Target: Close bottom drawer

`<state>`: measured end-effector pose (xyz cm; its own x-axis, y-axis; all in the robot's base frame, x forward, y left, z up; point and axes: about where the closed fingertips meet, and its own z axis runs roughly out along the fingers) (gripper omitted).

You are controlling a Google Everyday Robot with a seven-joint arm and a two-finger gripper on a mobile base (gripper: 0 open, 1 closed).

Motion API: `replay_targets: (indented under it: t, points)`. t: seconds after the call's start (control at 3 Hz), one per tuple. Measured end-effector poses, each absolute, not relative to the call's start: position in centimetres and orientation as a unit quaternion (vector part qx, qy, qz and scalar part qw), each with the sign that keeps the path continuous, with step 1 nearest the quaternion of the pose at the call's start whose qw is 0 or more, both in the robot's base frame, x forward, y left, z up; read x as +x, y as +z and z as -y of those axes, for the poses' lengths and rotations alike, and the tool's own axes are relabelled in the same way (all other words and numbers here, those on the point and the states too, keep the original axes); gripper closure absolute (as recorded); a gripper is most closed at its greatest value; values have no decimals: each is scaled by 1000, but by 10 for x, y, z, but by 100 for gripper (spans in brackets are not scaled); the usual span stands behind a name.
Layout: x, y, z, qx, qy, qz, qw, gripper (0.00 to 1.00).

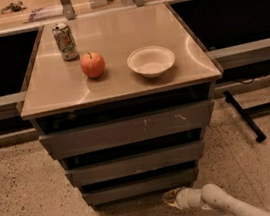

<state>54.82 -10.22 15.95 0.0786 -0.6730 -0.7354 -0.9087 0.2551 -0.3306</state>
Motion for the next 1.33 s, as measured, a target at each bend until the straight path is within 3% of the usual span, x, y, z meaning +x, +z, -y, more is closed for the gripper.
replay_targets:
  t: [0.33, 0.67, 1.33]
  points:
    - [503, 175, 113, -624, 178, -665, 371, 100]
    - [501, 177, 112, -626, 180, -663, 368, 100]
    - [501, 177, 112, -626, 180, -663, 368, 58]
